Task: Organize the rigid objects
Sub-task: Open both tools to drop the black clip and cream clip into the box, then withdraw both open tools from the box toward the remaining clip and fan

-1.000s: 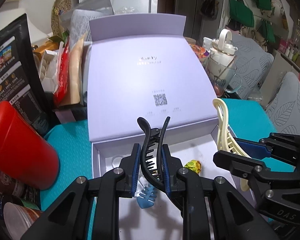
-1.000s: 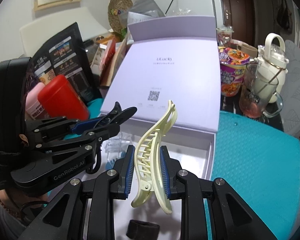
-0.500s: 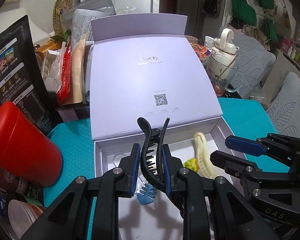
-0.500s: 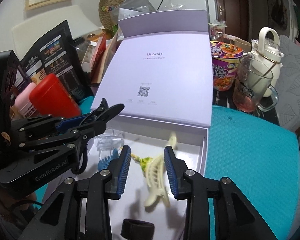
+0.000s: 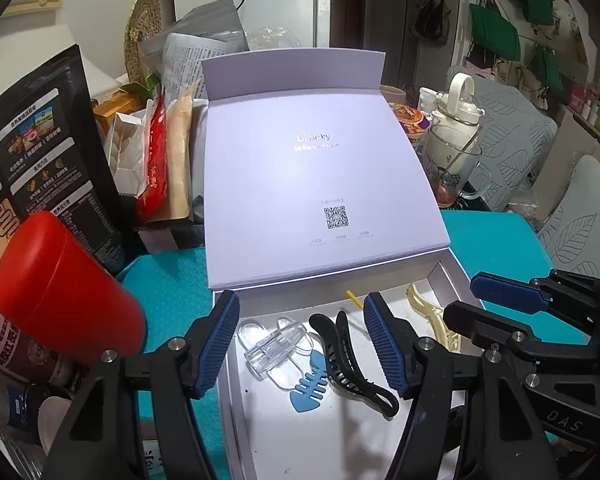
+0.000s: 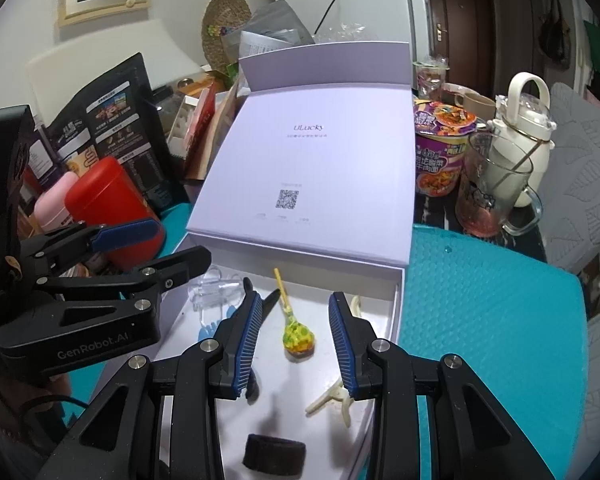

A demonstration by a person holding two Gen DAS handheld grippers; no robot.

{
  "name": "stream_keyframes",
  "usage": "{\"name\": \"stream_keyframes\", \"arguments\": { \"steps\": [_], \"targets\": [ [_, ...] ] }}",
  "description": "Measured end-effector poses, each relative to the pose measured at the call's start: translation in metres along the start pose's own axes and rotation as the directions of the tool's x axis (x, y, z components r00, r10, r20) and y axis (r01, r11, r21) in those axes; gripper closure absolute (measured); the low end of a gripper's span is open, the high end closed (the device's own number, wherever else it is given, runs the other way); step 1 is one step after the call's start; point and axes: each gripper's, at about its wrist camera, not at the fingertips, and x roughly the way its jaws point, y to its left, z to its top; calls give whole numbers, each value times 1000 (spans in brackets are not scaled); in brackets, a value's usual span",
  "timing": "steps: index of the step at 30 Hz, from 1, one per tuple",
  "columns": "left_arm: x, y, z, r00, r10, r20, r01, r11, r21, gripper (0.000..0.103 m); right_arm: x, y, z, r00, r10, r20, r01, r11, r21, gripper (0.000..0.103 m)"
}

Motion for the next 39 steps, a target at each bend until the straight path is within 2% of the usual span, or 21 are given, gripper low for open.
{"name": "stream_keyframes", "arguments": {
  "steps": [12,18,26,28,39],
  "targets": [
    [-49,0,-3,994,24,104,-24,1000,-3,39,-38,20,3,997,-7,76,10,999,-44,68],
    [-77,0,-15,992,17,121,-16,1000,-10,39,-65,35,-2,995,-15,102,22,997,-71,68],
    [-122,-1,-37,988,20,151,-19,1000,-10,39,-109,59,-19,989,-11,150,23,997,-80,68],
    [-133,-1,-43,987,19,162,-17,1000,-11,39,-120,64,-24,987,-10,160,24,996,-87,64],
    [-179,-3,-75,980,-9,201,11,1000,-12,39,-163,90,-56,979,-16,204,38,994,-101,60]
  ]
}}
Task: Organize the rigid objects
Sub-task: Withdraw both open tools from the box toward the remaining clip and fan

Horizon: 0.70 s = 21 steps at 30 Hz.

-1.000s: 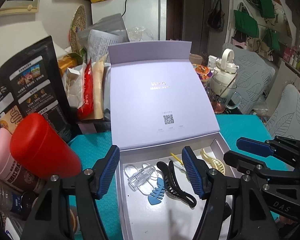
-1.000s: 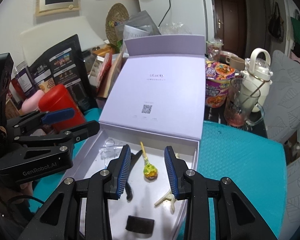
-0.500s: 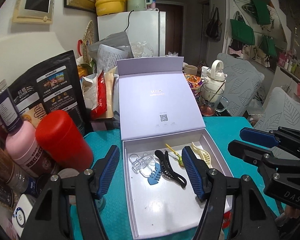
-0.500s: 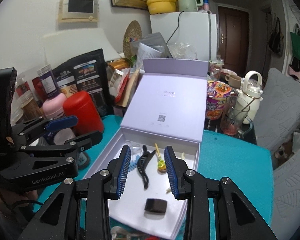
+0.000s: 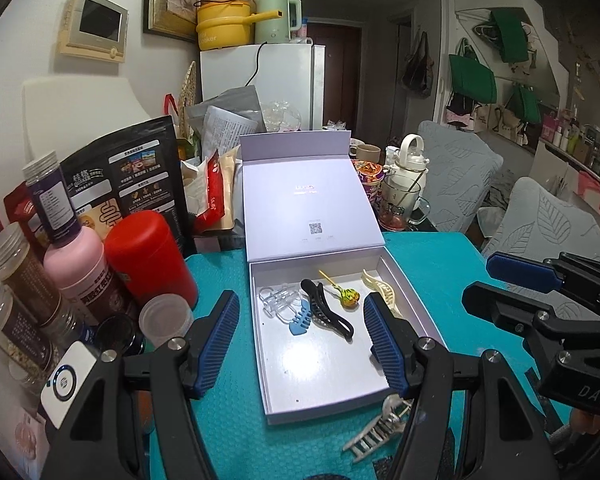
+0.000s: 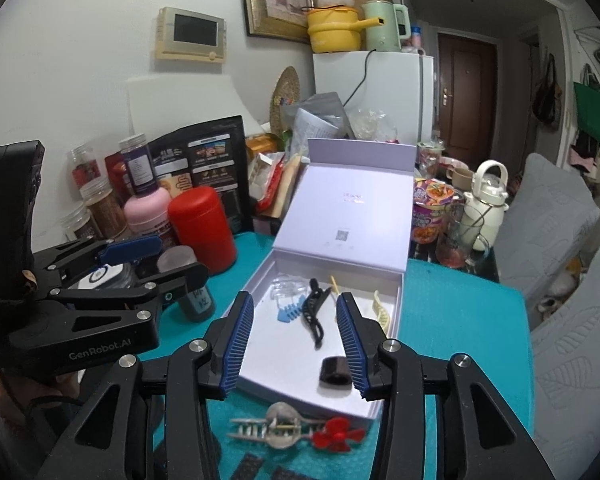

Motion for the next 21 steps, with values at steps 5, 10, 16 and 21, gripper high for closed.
{"name": "stream_keyframes", "arguments": {
  "steps": [5,10,16,21],
  "targets": [
    [-15,4,-11,1000,-27,-5,27,999,-23,39,-18,11,-13,1000,-11,8,11,1000,-4,56],
    [-27,3,-24,999,-42,-14,42,999,-25,39,-32,20,-26,1000,-17,13,17,1000,-2,48],
    [-36,-1,-47,998,-49,-32,49,999,-14,39,-37,27,-50,1000,-16,-8,16,1000,13,43],
    [-38,-6,-65,996,-66,-55,66,998,-11,39,-40,26,-67,1000,-19,-23,20,999,32,43]
  ]
}}
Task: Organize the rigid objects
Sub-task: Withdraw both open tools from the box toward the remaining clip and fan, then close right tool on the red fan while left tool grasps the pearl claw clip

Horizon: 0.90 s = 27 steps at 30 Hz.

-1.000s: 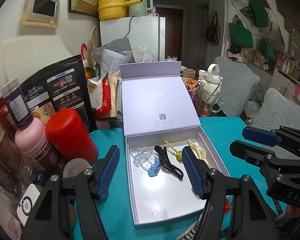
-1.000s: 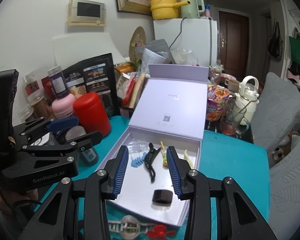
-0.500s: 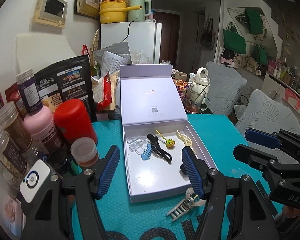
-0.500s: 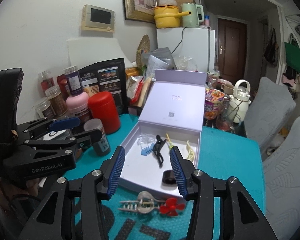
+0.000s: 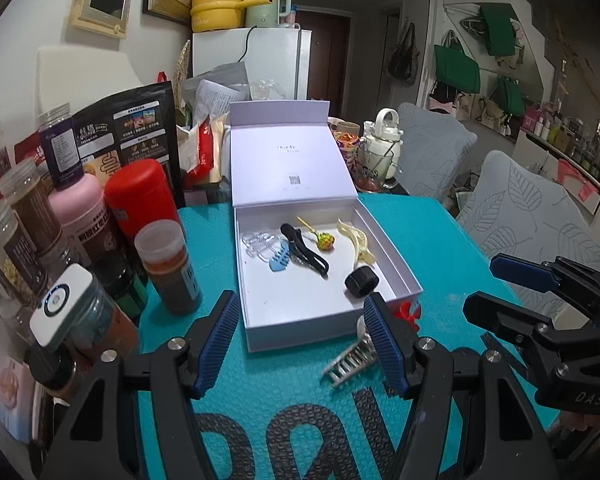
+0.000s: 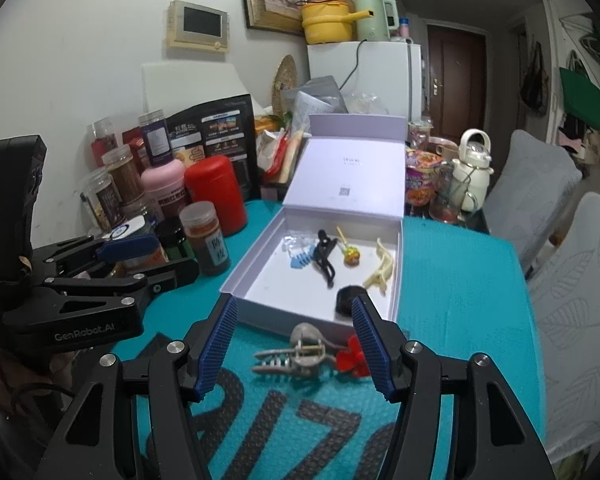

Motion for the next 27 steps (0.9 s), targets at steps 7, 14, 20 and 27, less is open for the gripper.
{"name": "stream_keyframes", "arguments": {
  "steps": [7,14,20,27],
  "targets": [
    [0,-4,-21,1000,-15,-13,15,1000,-7,39,1,-3,-18,1000,-9,-16,10,1000,19,43],
    [7,-9,-37,998,-49,-49,49,999,13,39,5,-8,-35,999,-23,-34,25,998,52,43],
    [15,-13,-51,995,-68,-74,70,997,31,39,12,-13,-49,997,-48,-57,52,996,68,43],
    [38,-12,-61,983,-118,-139,119,993,1,39,27,-26,-61,995,-41,-87,50,994,102,42]
  ]
}}
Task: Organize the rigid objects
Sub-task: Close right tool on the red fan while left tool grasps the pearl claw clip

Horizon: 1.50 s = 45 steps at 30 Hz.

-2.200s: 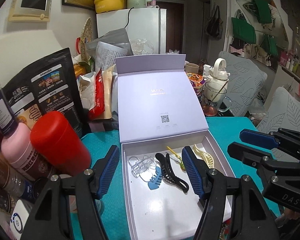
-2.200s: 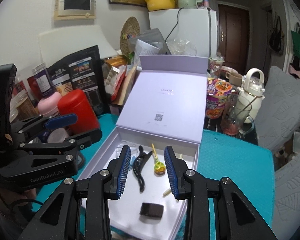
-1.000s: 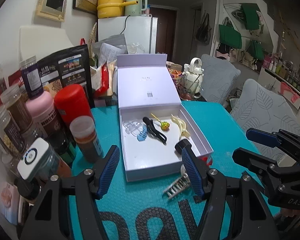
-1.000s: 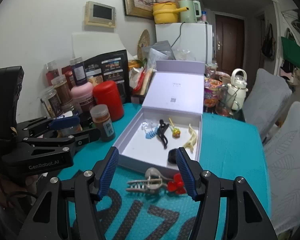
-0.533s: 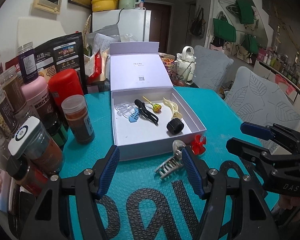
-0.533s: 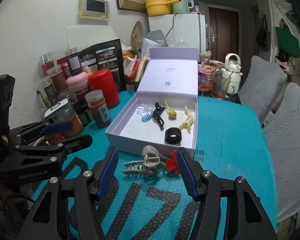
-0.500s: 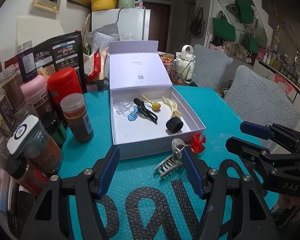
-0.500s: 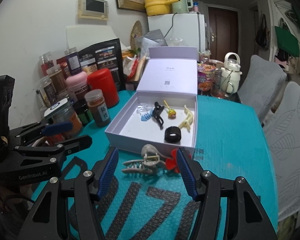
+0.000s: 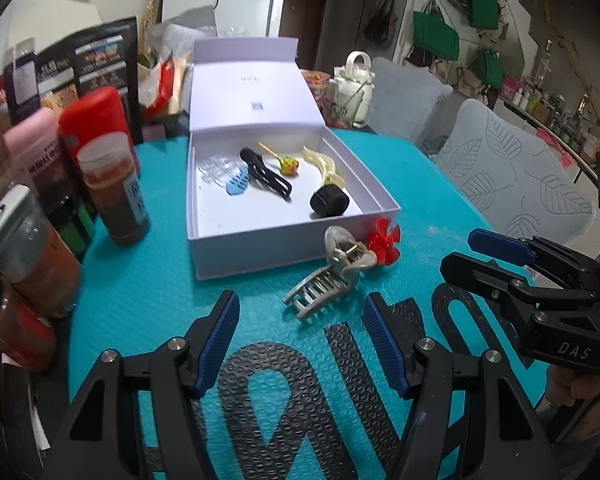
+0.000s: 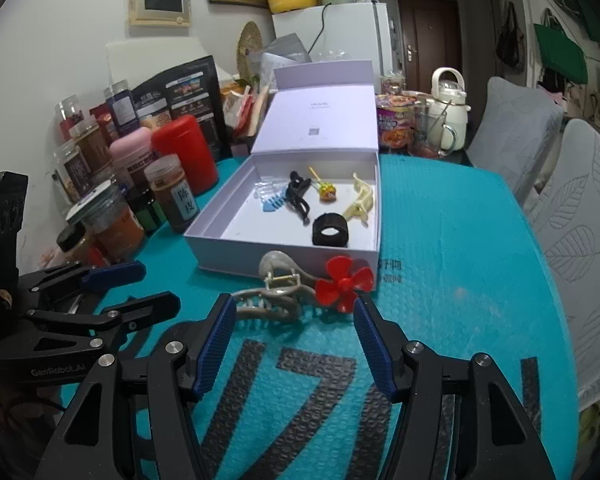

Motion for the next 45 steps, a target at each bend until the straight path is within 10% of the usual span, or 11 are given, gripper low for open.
{"name": "stream_keyframes", "arguments": {
  "steps": [45],
  "targets": [
    [112,-17,20,983,-150,-106,159,984,80,39,109,-65,11,983,91,-158,-56,975,214,38]
  ]
}}
